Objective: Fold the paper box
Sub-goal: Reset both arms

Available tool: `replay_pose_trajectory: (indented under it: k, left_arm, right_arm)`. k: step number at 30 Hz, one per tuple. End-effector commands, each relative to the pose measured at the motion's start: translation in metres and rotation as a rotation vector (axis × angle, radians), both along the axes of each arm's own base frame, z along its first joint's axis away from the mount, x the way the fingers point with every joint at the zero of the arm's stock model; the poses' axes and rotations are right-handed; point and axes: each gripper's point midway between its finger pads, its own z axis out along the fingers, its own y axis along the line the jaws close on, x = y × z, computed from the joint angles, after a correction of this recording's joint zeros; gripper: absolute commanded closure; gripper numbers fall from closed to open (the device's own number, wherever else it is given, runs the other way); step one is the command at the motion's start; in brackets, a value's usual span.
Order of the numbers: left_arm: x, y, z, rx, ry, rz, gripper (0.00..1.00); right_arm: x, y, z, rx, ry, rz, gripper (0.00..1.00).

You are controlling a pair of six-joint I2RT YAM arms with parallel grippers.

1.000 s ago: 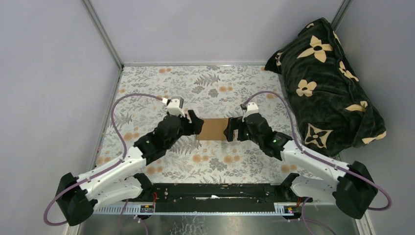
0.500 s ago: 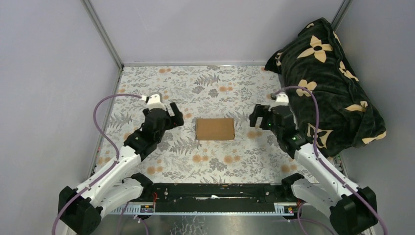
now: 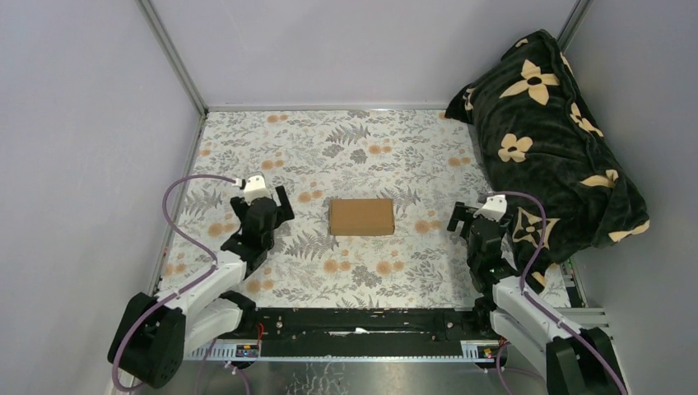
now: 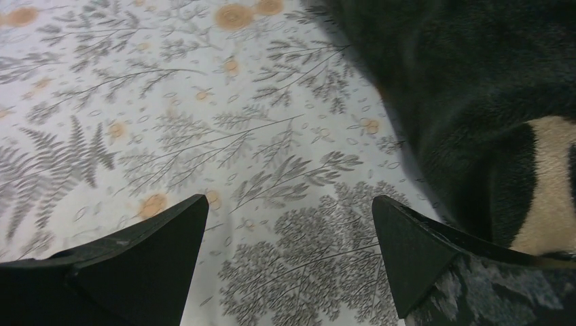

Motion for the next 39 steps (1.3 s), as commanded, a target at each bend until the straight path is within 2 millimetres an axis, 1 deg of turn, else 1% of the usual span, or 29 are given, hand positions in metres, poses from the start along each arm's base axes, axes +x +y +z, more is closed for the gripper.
replay_pose_trajectory:
  k: [1, 3, 5, 7, 9, 11, 12, 16, 19, 20, 21, 23, 24, 25, 26, 28, 29, 33, 39]
  left_arm:
    - [0.035, 0.006, 0.041, 0.083, -0.176, -0.025, 0.02]
    - [0.042, 0.010, 0.043, 0.096, -0.185, -0.029, 0.02]
    - [0.044, 0.019, 0.043, 0.111, -0.217, -0.019, 0.02]
    - [0.044, 0.027, 0.034, 0.107, -0.235, -0.035, 0.02]
    - [0.044, 0.036, 0.021, 0.084, -0.225, -0.031, 0.02]
    - [0.047, 0.034, 0.012, 0.077, -0.222, -0.089, 0.02]
    - [0.050, 0.031, 0.011, 0.080, -0.228, -0.117, 0.02]
    - [0.065, 0.035, 0.005, 0.079, -0.194, -0.111, 0.01]
    - [0.071, 0.040, 0.009, 0.073, -0.221, -0.100, 0.02]
    - [0.074, 0.042, 0.010, 0.071, -0.223, -0.095, 0.02]
    - [0.077, 0.043, 0.009, 0.070, -0.223, -0.100, 0.02]
    - [0.083, 0.045, 0.009, 0.073, -0.222, -0.105, 0.02]
    - [0.083, 0.049, 0.007, 0.080, -0.269, -0.108, 0.02]
    - [0.083, 0.048, 0.009, 0.079, -0.298, -0.116, 0.02]
    - [0.082, 0.046, 0.006, 0.080, -0.294, -0.130, 0.02]
    - [0.081, 0.045, 0.005, 0.079, -0.296, -0.137, 0.02]
    - [0.082, 0.046, 0.004, 0.078, -0.299, -0.129, 0.02]
    - [0.081, 0.041, 0.001, 0.090, -0.301, -0.167, 0.02]
    - [0.080, 0.040, -0.001, 0.088, -0.294, -0.171, 0.02]
  right_arm:
    - [0.023, -0.026, 0.043, -0.040, -0.223, -0.153, 0.00]
    - [0.029, -0.027, 0.036, -0.040, -0.228, -0.165, 0.00]
    - [0.035, -0.029, 0.024, -0.056, -0.201, -0.177, 0.00]
    - [0.044, -0.031, 0.024, -0.076, -0.218, -0.189, 0.00]
    - [0.051, -0.028, 0.024, -0.071, -0.227, -0.167, 0.00]
    - [0.060, -0.029, 0.022, -0.099, -0.202, -0.177, 0.00]
    - [0.062, -0.028, 0.022, -0.116, -0.199, -0.169, 0.00]
    - [0.053, -0.032, 0.022, -0.113, -0.241, -0.175, 0.00]
    - [0.051, -0.033, 0.019, -0.118, -0.277, -0.166, 0.00]
    - [0.052, -0.033, 0.018, -0.126, -0.289, -0.166, 0.00]
    - [0.053, -0.032, 0.023, -0.126, -0.313, -0.162, 0.00]
    - [0.056, -0.030, 0.017, -0.123, -0.275, -0.150, 0.00]
    - [0.062, -0.029, 0.014, -0.123, -0.247, -0.147, 0.00]
    - [0.063, -0.029, 0.014, -0.124, -0.249, -0.145, 0.00]
    - [0.064, -0.028, 0.013, -0.122, -0.244, -0.139, 0.00]
    - [0.069, -0.019, 0.001, -0.100, -0.205, -0.049, 0.00]
    - [0.074, -0.017, 0.001, -0.104, -0.212, -0.022, 0.00]
    - [0.075, -0.017, -0.004, -0.094, -0.175, -0.017, 0.00]
    - [0.076, -0.017, -0.001, -0.096, -0.195, -0.016, 0.00]
